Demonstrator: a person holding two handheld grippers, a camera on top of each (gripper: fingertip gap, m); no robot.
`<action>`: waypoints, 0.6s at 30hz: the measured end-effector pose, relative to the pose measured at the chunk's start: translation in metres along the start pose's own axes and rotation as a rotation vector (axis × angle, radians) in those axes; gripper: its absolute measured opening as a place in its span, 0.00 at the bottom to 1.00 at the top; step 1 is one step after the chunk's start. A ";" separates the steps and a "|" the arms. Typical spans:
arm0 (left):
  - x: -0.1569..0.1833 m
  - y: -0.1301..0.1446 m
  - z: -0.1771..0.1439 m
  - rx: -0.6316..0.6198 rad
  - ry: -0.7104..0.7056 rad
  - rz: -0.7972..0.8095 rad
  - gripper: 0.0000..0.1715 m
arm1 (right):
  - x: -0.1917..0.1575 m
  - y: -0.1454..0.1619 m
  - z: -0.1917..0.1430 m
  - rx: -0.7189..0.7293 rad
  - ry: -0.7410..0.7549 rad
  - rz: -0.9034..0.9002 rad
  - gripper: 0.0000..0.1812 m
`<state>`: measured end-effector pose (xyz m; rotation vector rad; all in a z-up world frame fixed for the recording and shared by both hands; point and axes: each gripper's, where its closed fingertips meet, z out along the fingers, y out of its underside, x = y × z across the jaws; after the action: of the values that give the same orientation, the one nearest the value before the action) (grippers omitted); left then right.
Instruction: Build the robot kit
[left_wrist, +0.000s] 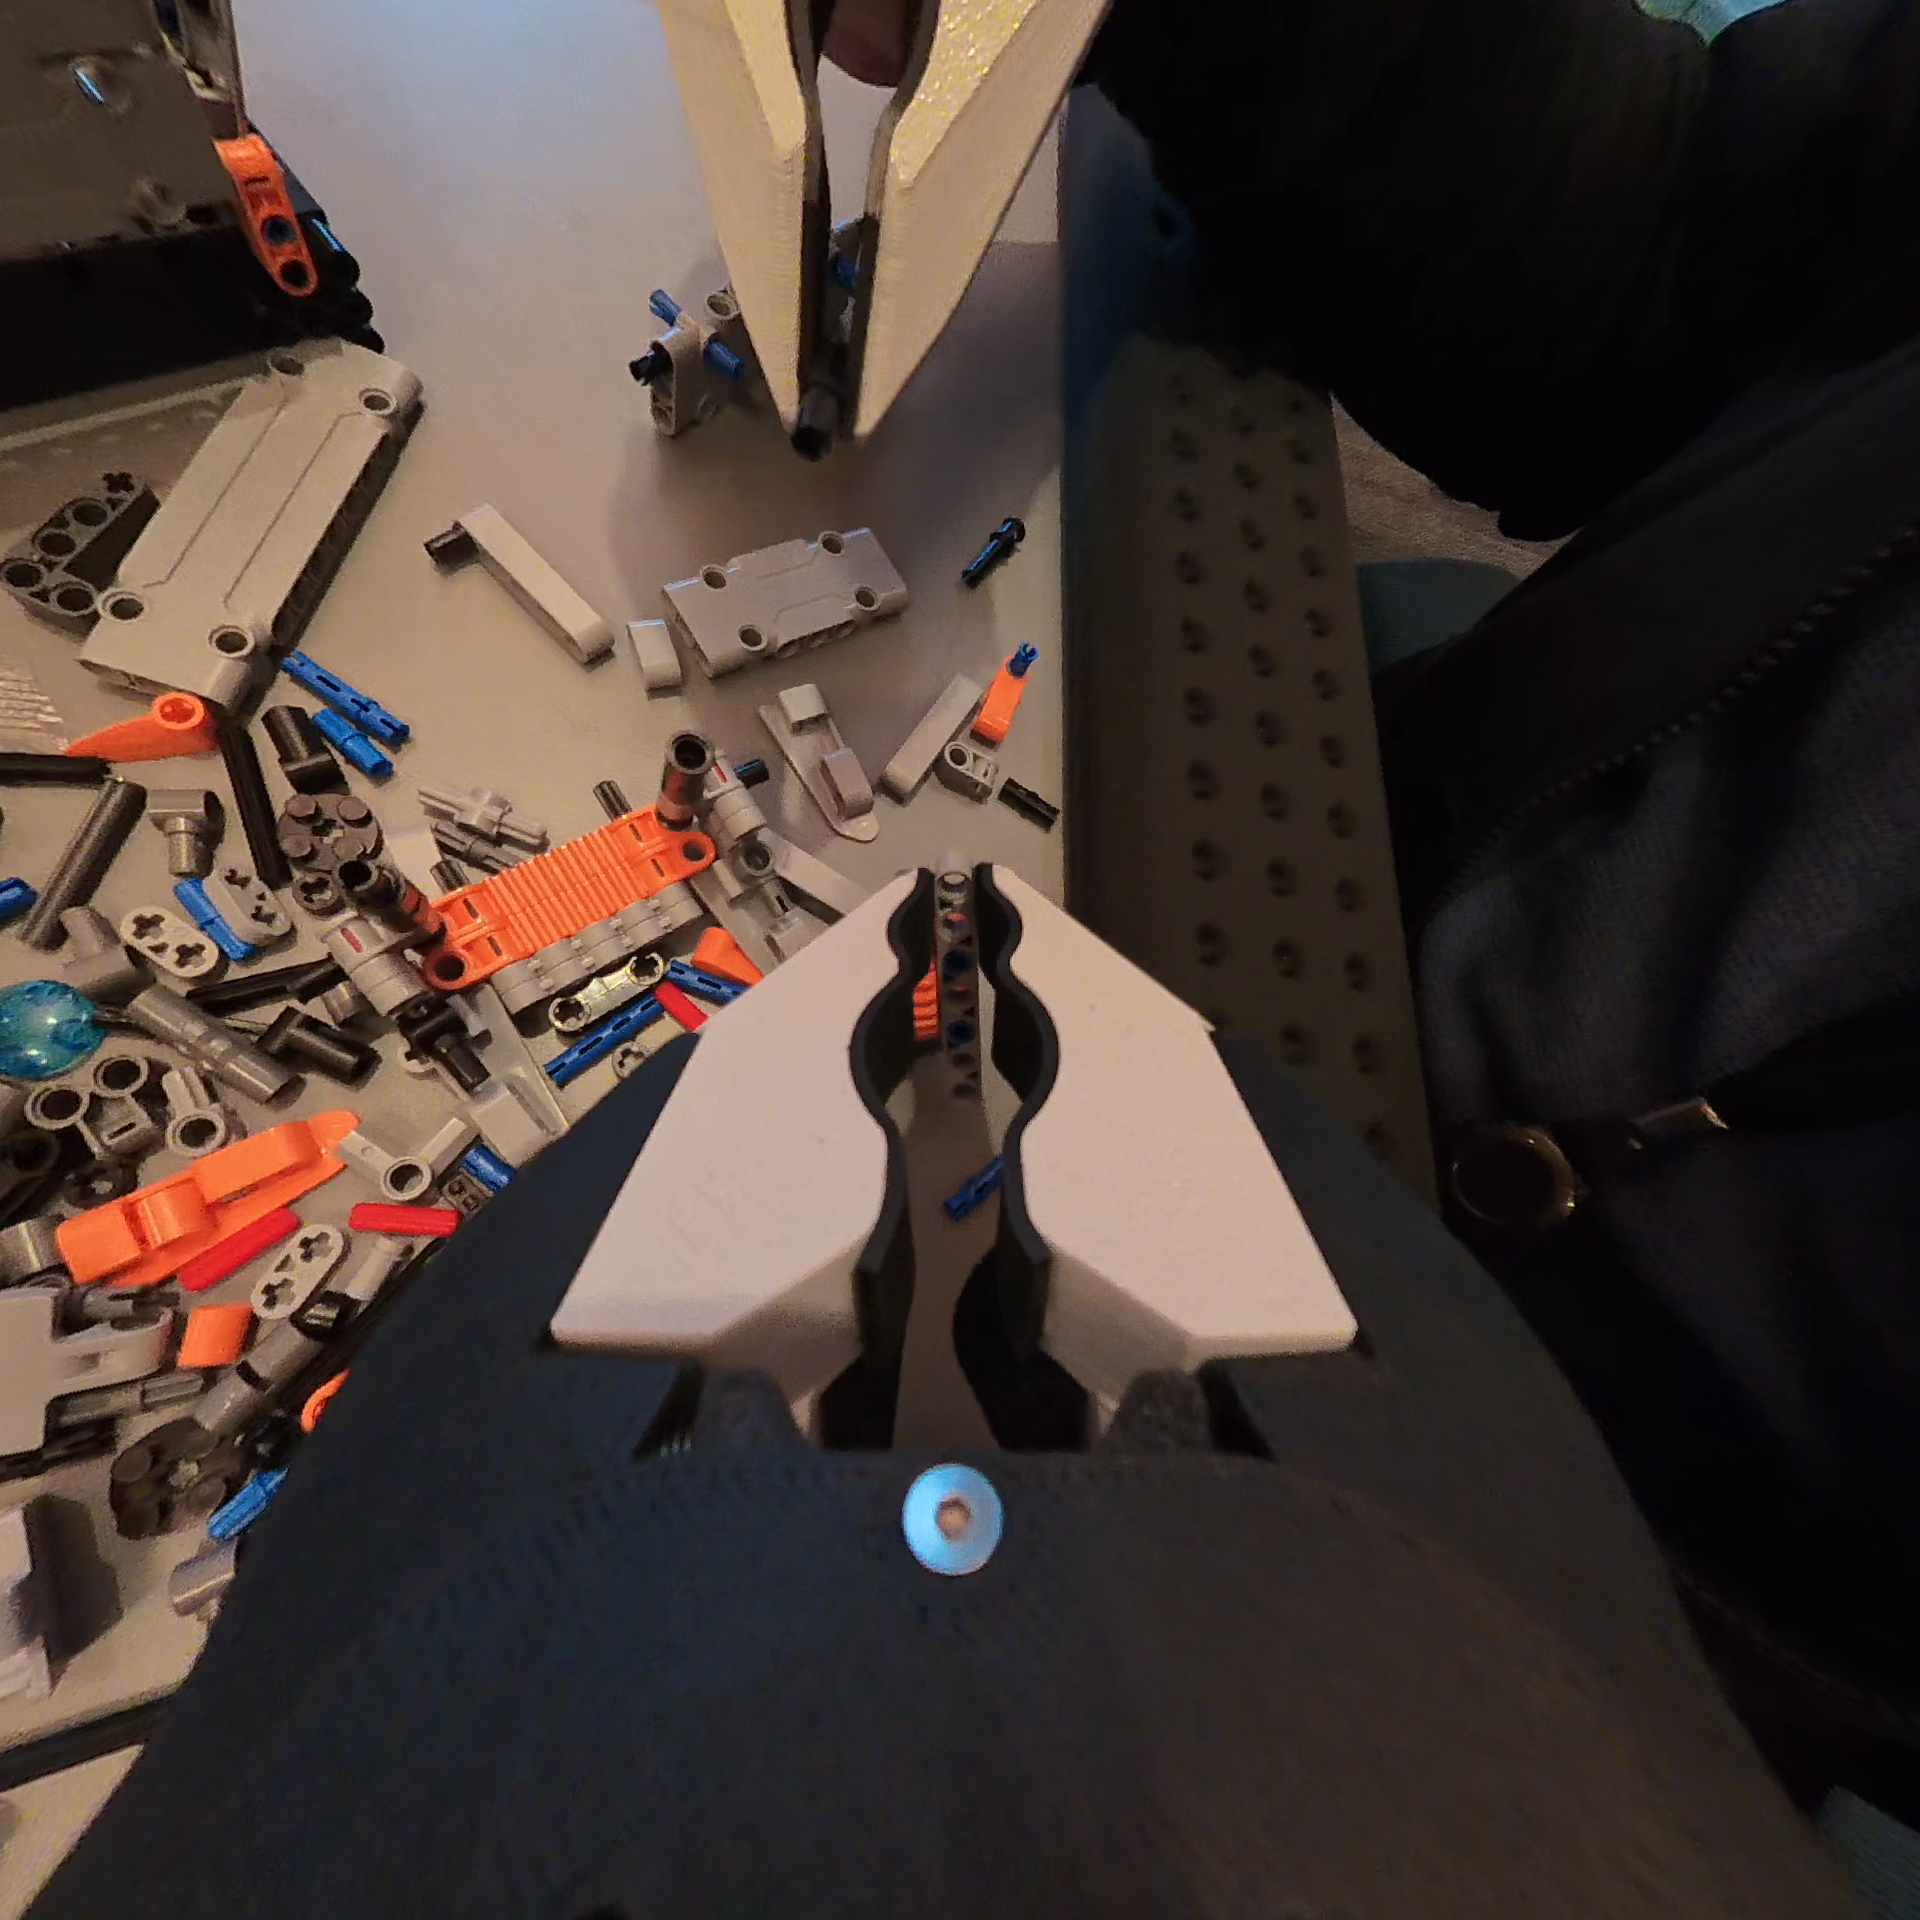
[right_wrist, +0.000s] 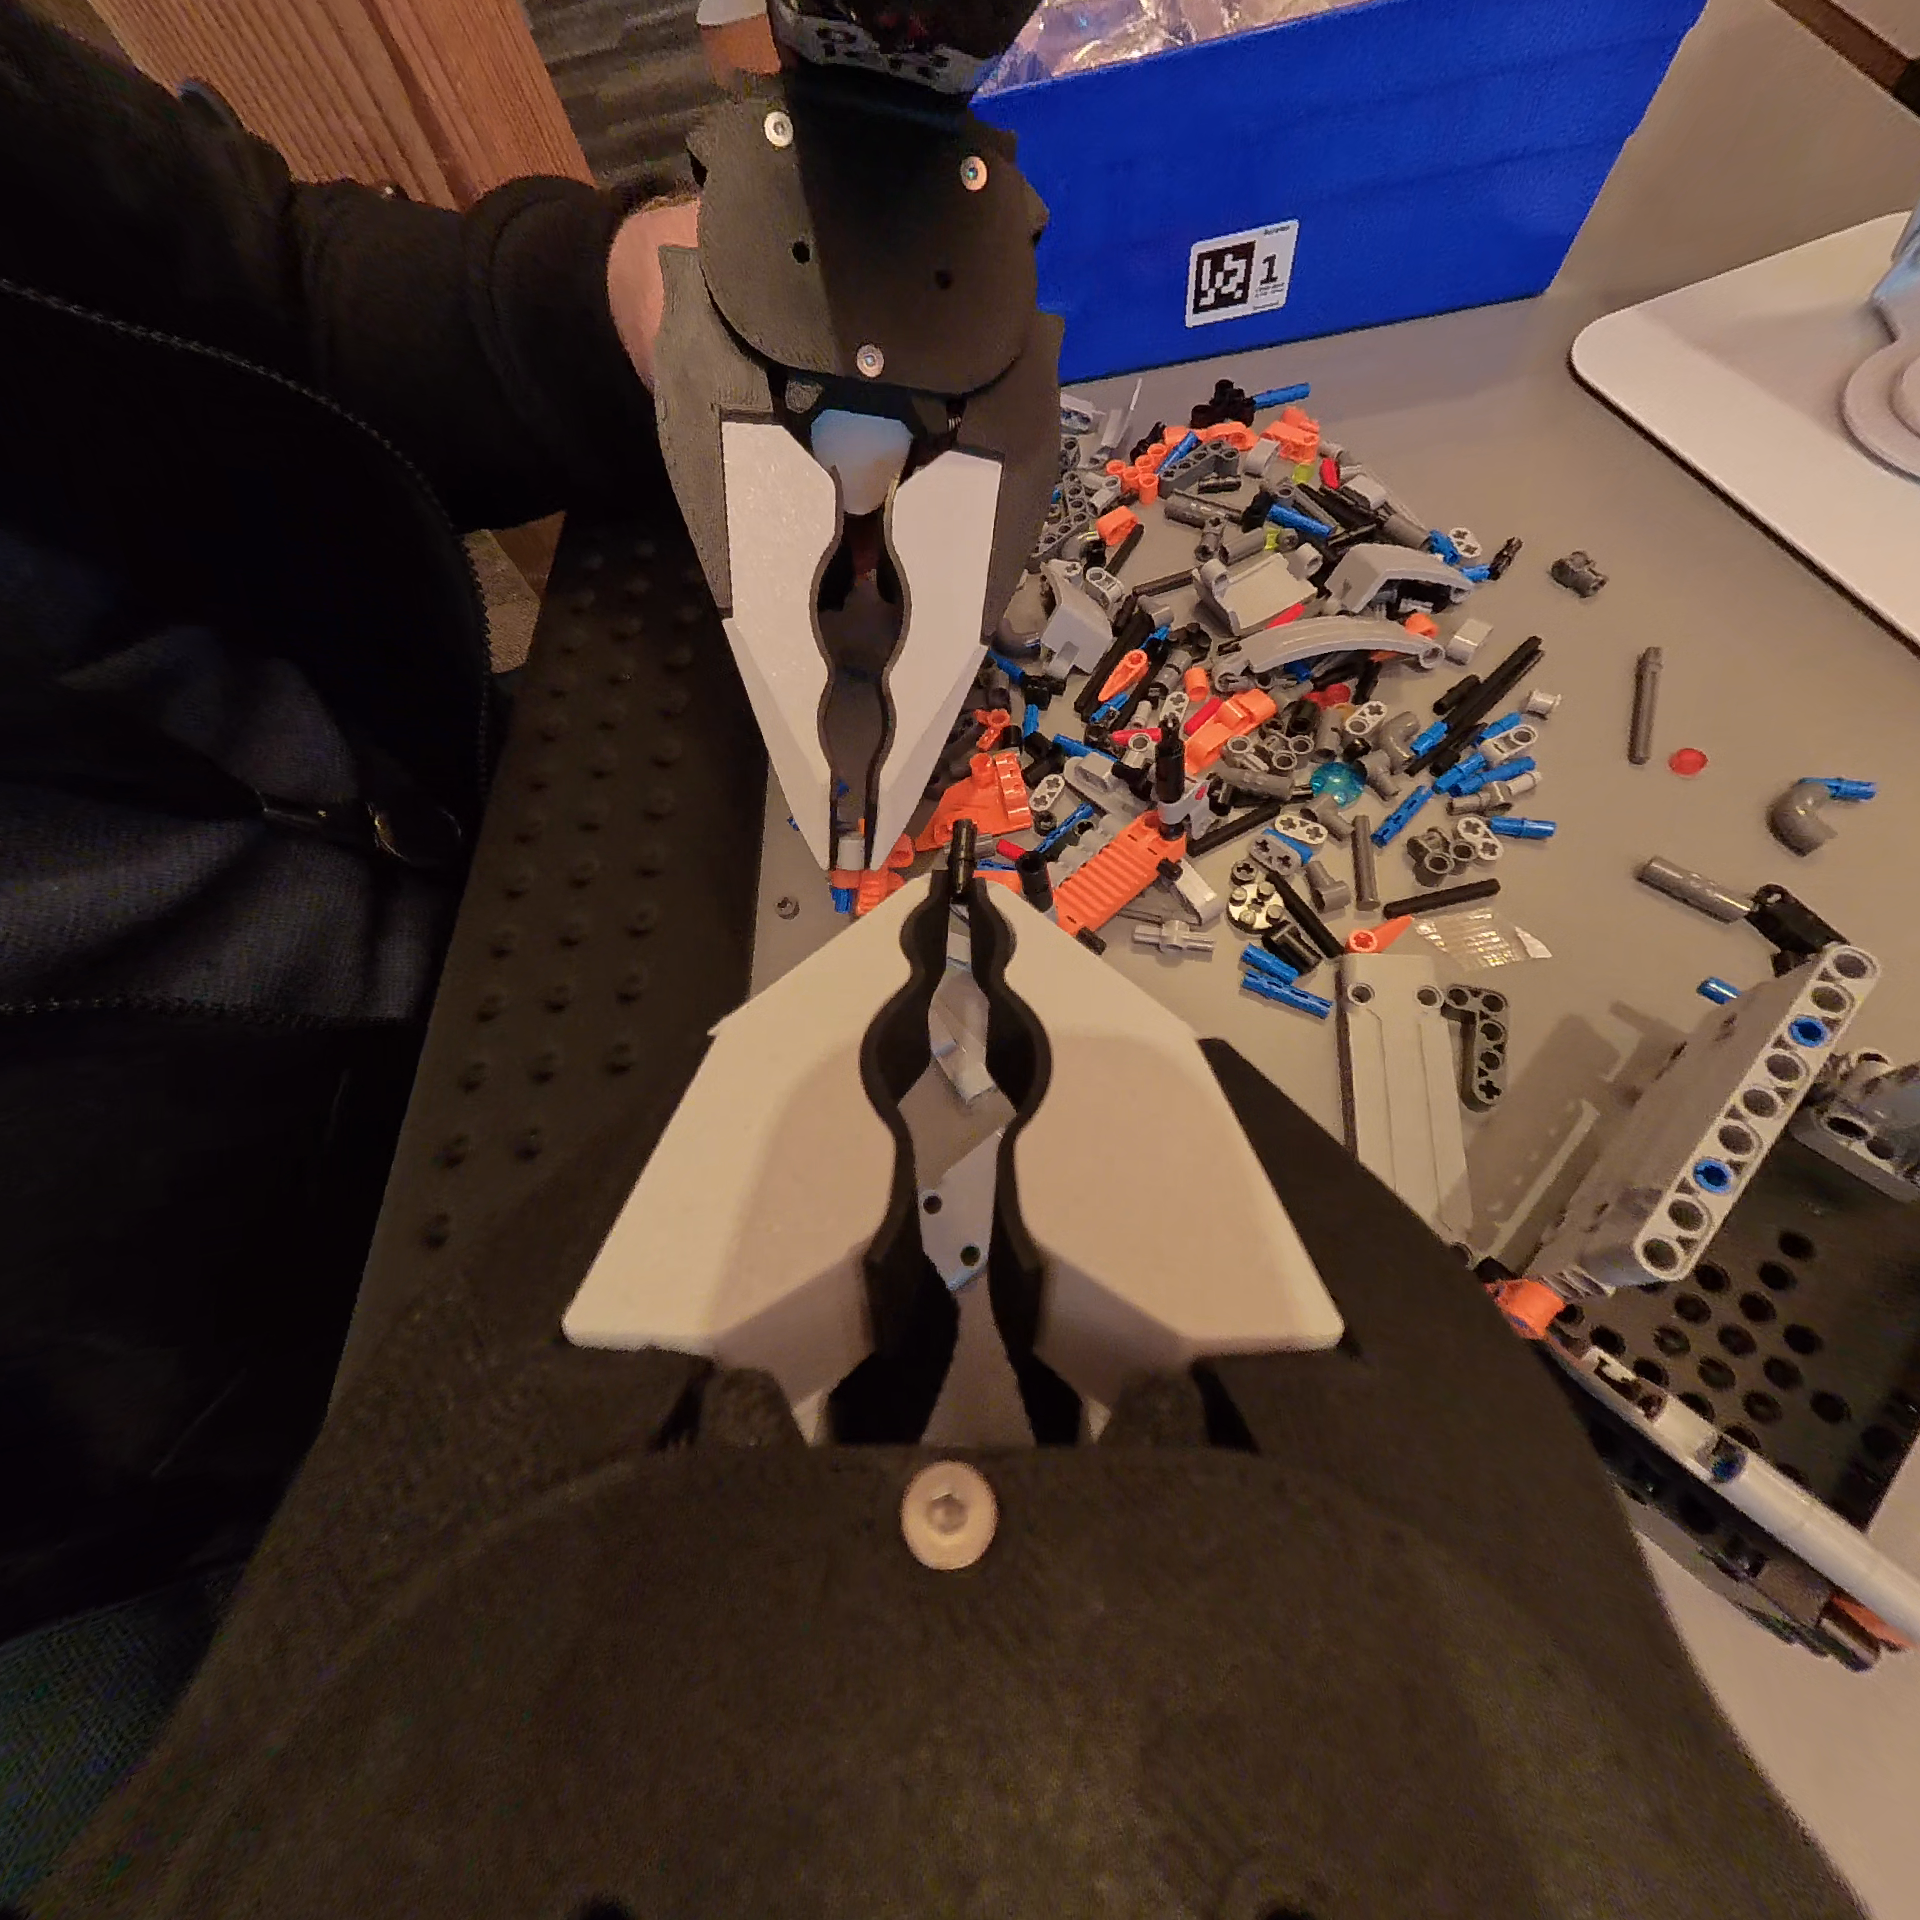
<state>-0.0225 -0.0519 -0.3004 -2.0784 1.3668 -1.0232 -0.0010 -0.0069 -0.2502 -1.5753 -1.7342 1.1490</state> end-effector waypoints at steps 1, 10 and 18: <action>0.000 0.000 0.001 0.004 0.003 -0.004 0.03 | 0.000 0.000 0.001 0.000 -0.005 0.002 0.01; -0.008 0.002 0.003 -0.003 -0.045 0.010 0.12 | -0.003 0.004 0.004 -0.026 -0.017 0.003 0.01; -0.010 -0.038 -0.022 0.137 -0.262 0.243 0.14 | -0.015 -0.003 0.019 -0.085 -0.066 0.001 0.01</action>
<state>-0.0194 -0.0261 -0.2633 -1.8196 1.3343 -0.6959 -0.0154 -0.0261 -0.2551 -1.6042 -1.8479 1.1537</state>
